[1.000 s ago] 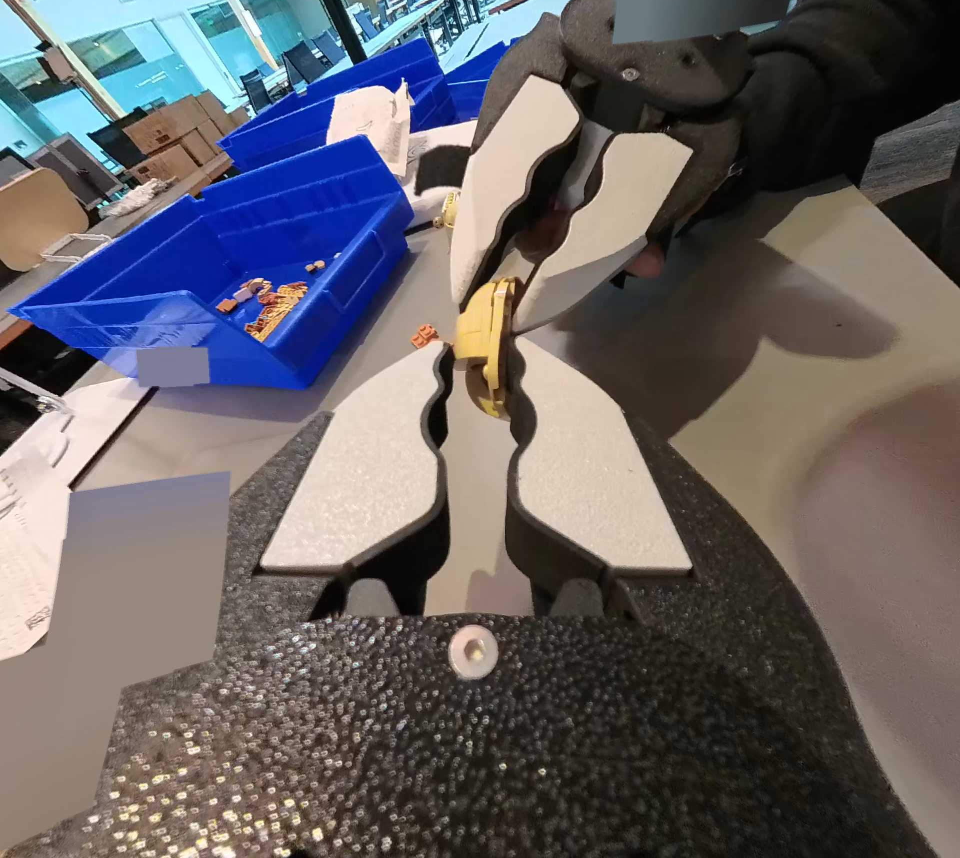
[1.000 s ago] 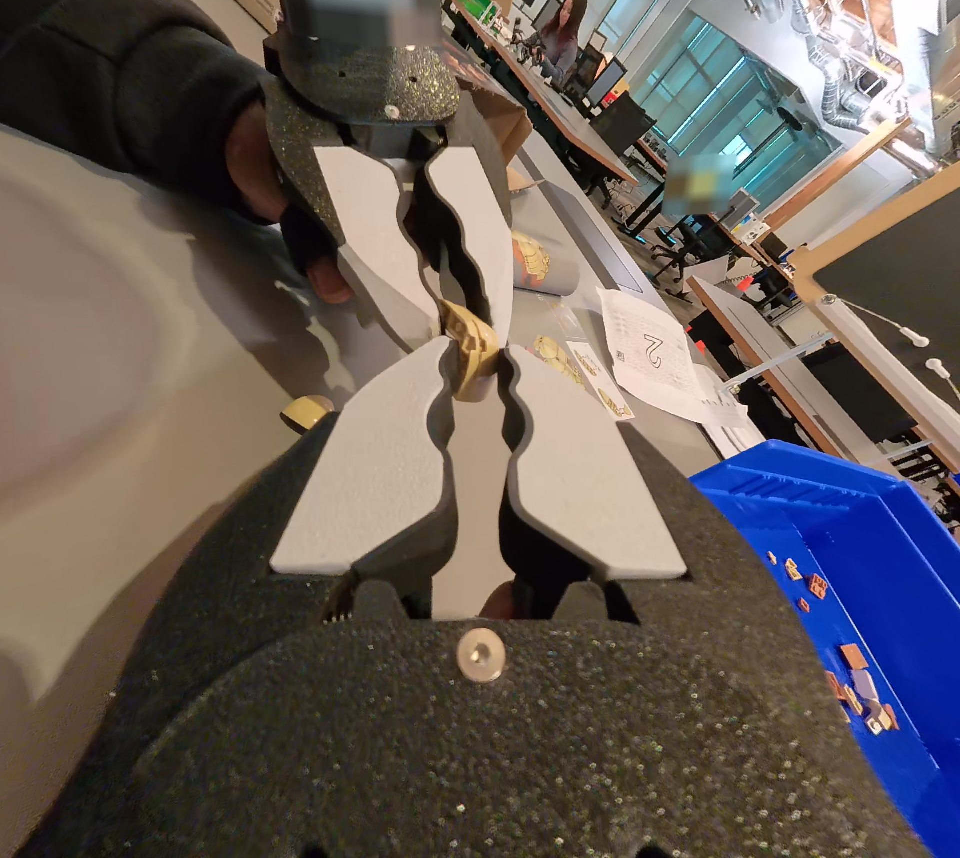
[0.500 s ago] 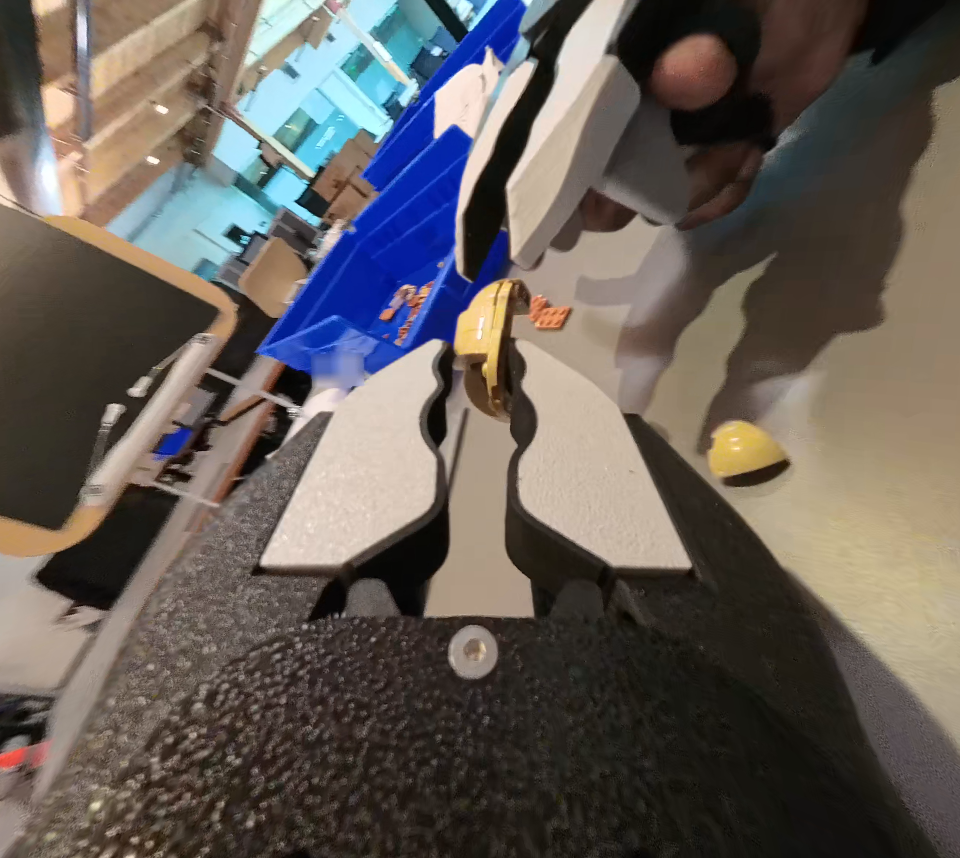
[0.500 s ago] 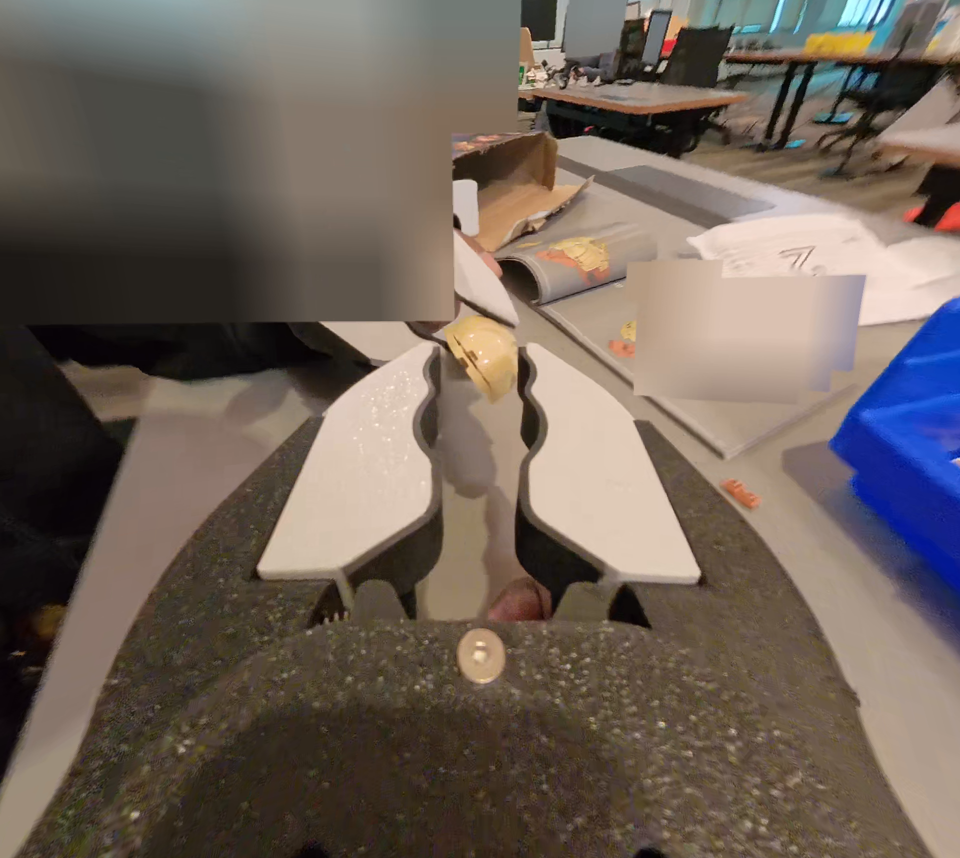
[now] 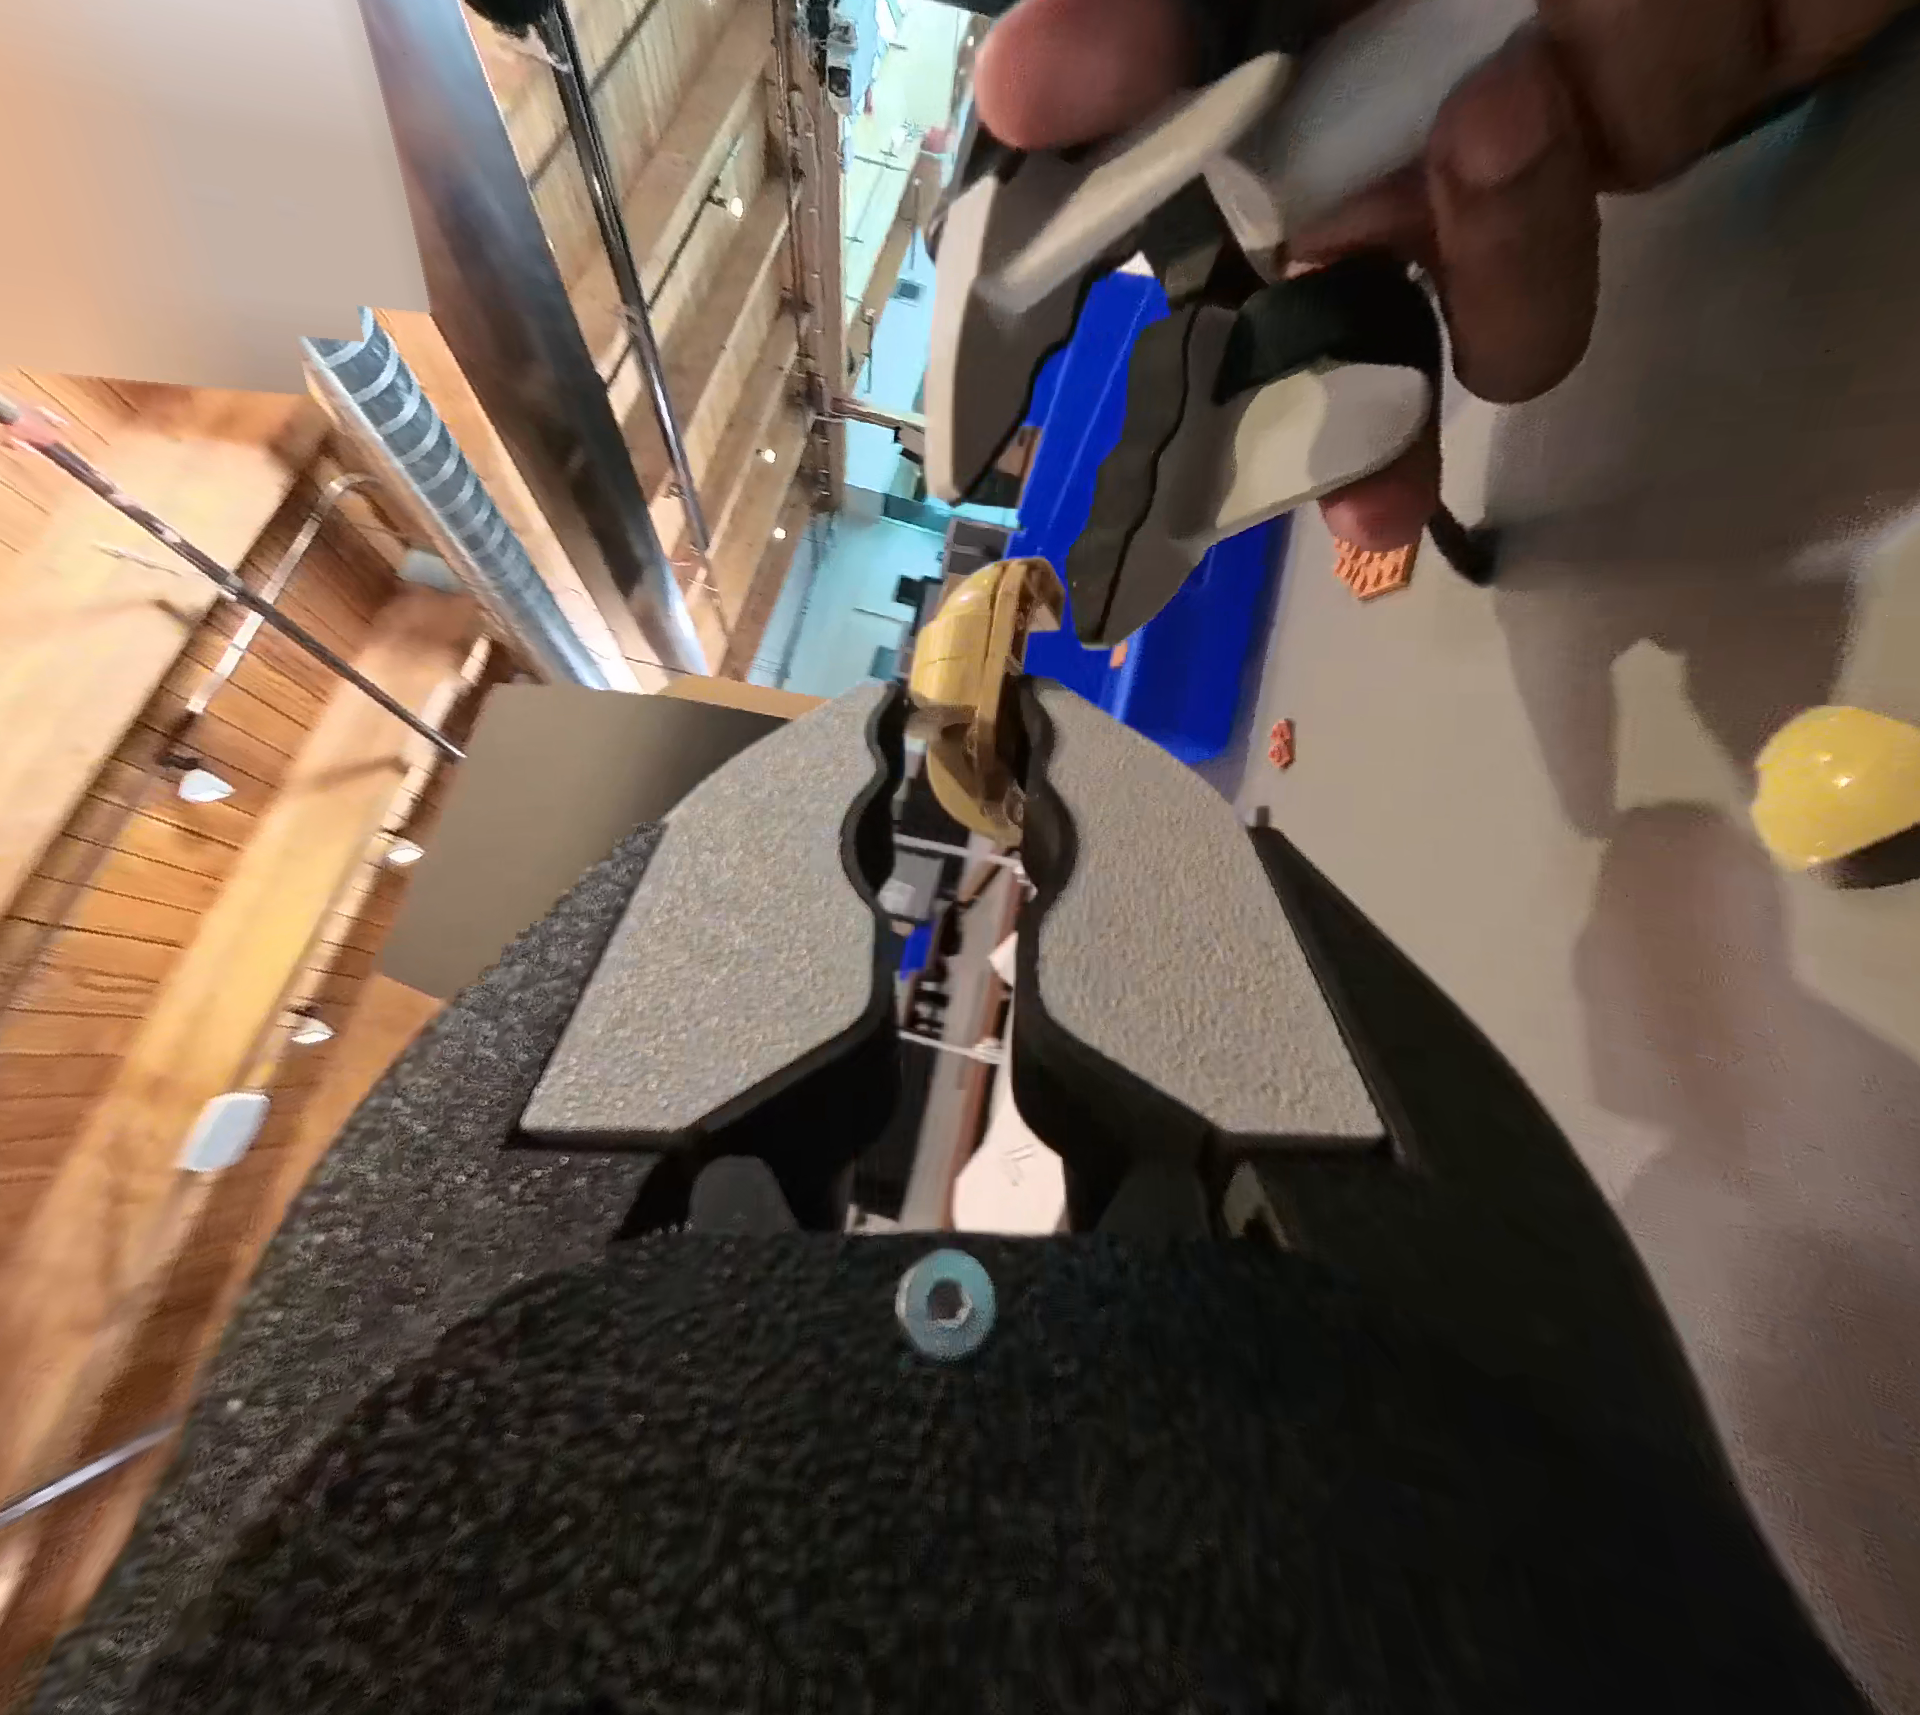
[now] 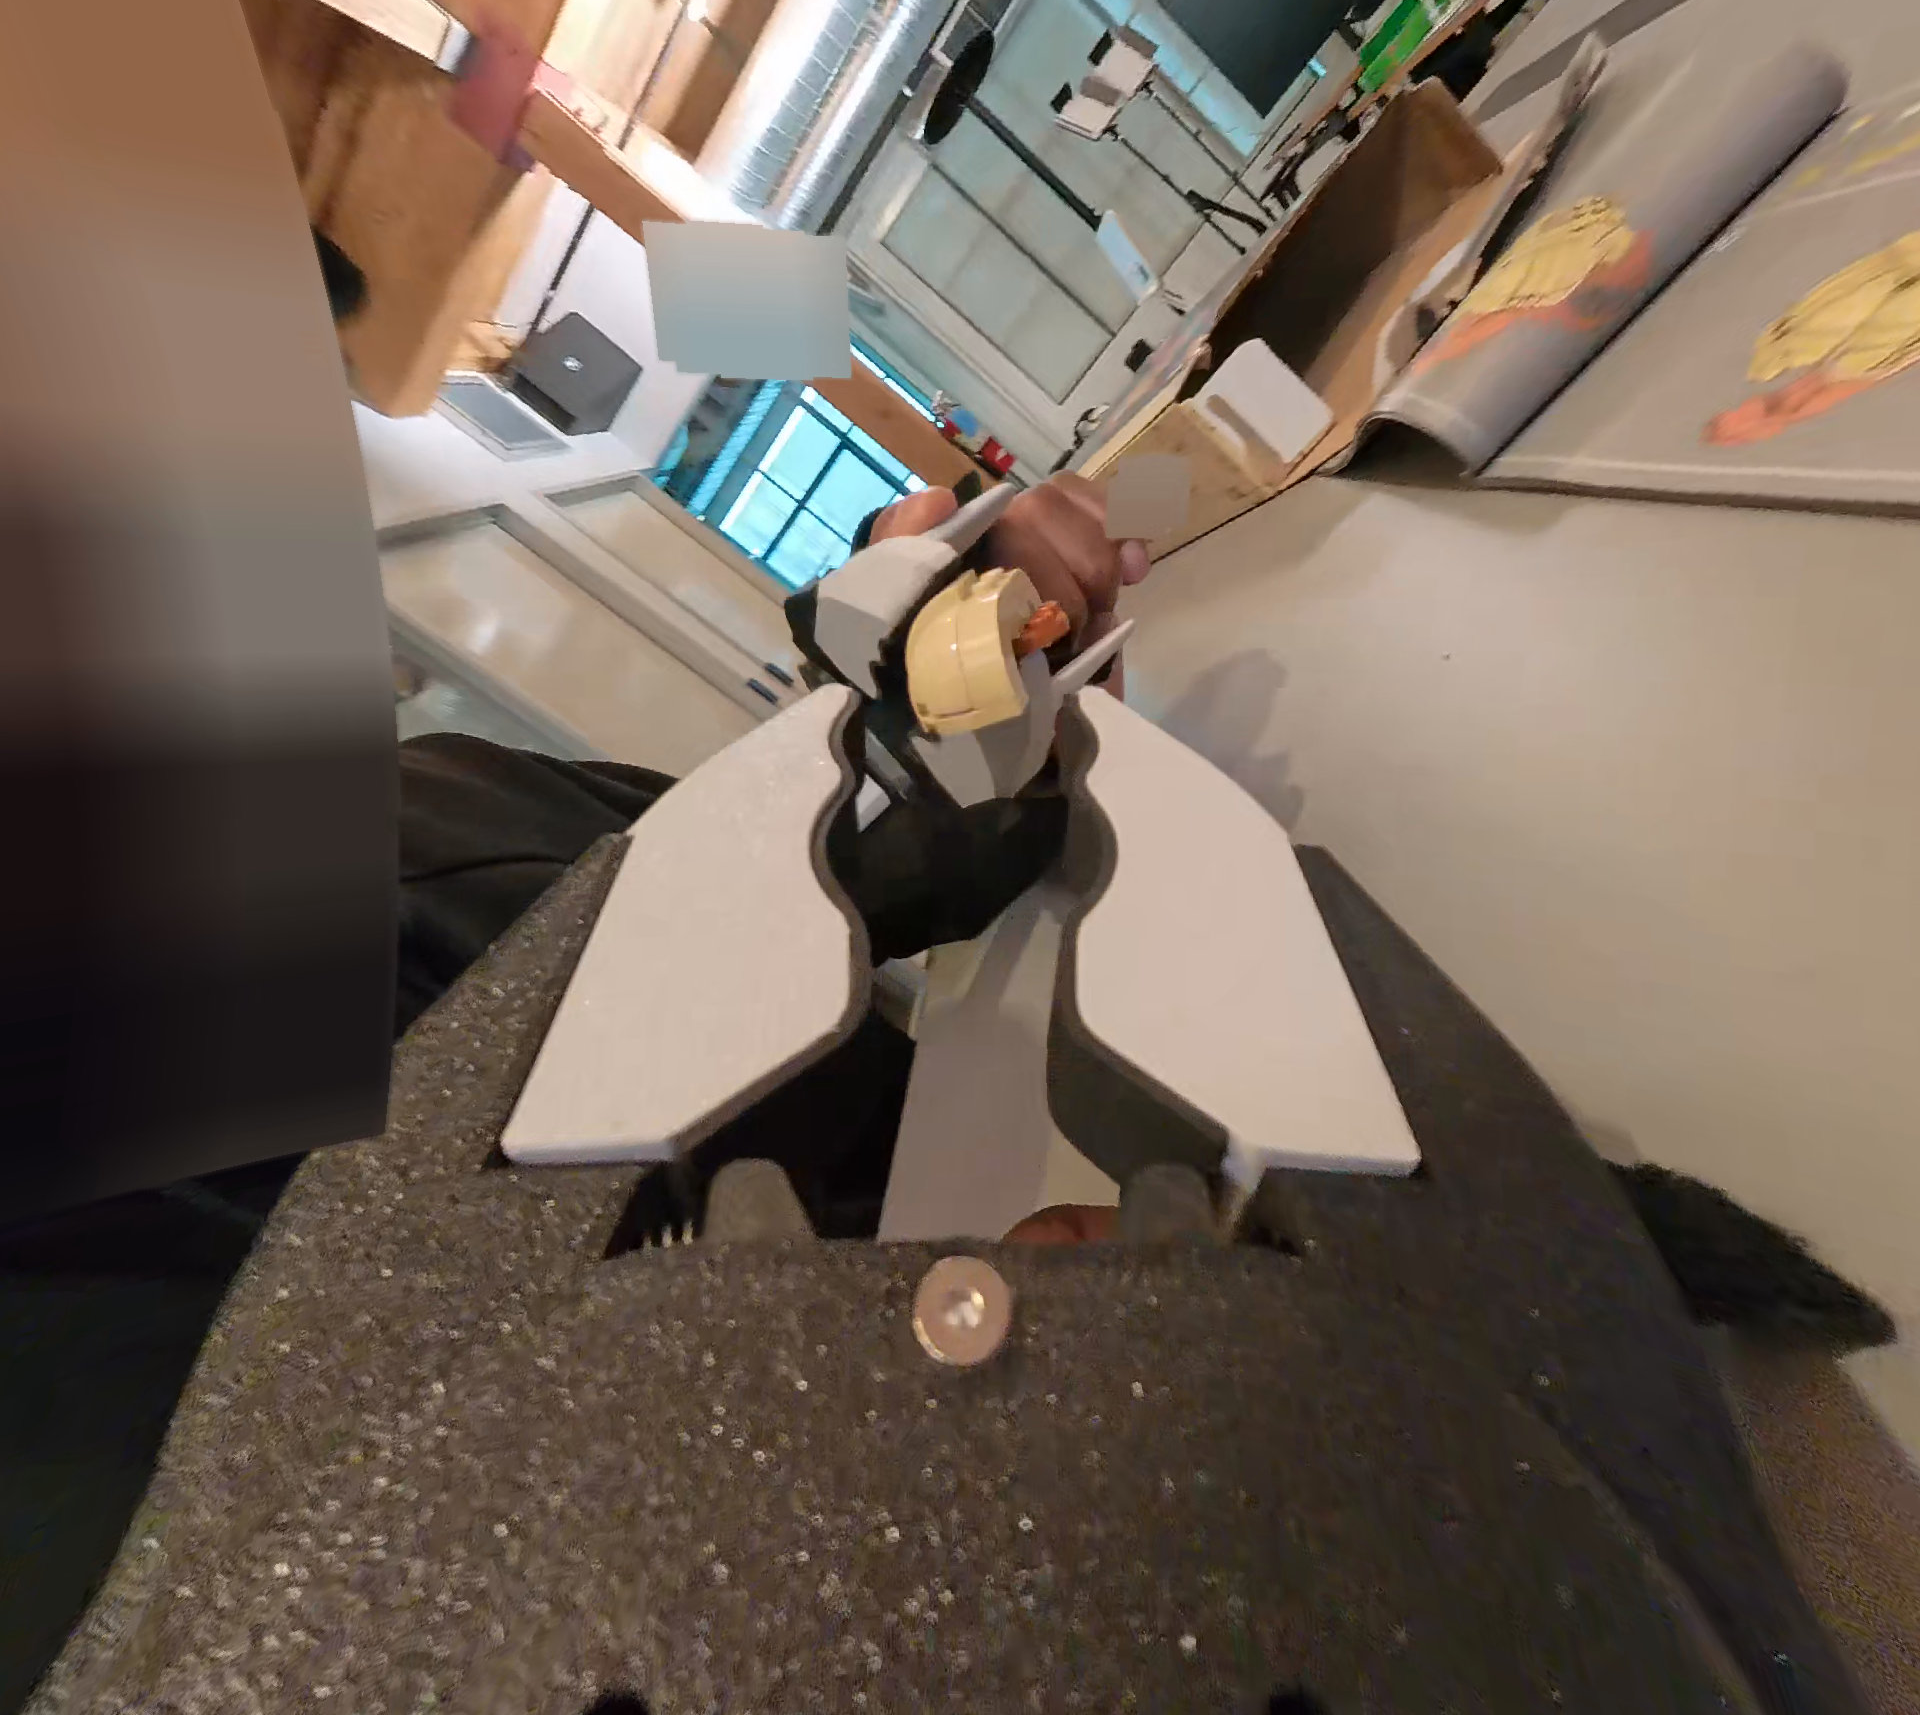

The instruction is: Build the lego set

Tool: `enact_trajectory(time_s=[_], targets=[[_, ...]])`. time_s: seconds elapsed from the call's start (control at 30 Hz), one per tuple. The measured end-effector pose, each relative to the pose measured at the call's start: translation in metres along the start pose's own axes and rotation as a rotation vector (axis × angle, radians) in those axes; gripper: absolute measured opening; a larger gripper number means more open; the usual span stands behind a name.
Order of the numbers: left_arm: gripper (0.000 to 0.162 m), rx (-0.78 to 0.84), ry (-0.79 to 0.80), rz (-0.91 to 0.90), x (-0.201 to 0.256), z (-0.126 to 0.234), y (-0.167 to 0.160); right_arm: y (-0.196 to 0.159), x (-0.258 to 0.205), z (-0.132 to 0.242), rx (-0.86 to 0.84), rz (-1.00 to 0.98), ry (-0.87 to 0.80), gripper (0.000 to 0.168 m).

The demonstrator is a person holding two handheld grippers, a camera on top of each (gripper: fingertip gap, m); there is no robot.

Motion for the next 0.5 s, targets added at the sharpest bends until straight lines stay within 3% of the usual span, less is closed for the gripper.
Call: enact_trajectory(time_s=[0.27,0.5], targets=[[0.019,0.025,0.048,-0.222,0.005,0.0,0.014,-0.003,-0.001,-0.002,-0.003,-0.061,0.047,0.026],[0.019,0.04,0.072,-0.248,0.004,0.002,0.017,-0.005,-0.005,-0.003,-0.007,-0.026,0.059,0.021]])
Point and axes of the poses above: each gripper's, where its closed fingertips meet, z back along the fingers, y out of its top, x = y × z across the jaws, the point moved 5 cm from there along z, back along the fingers
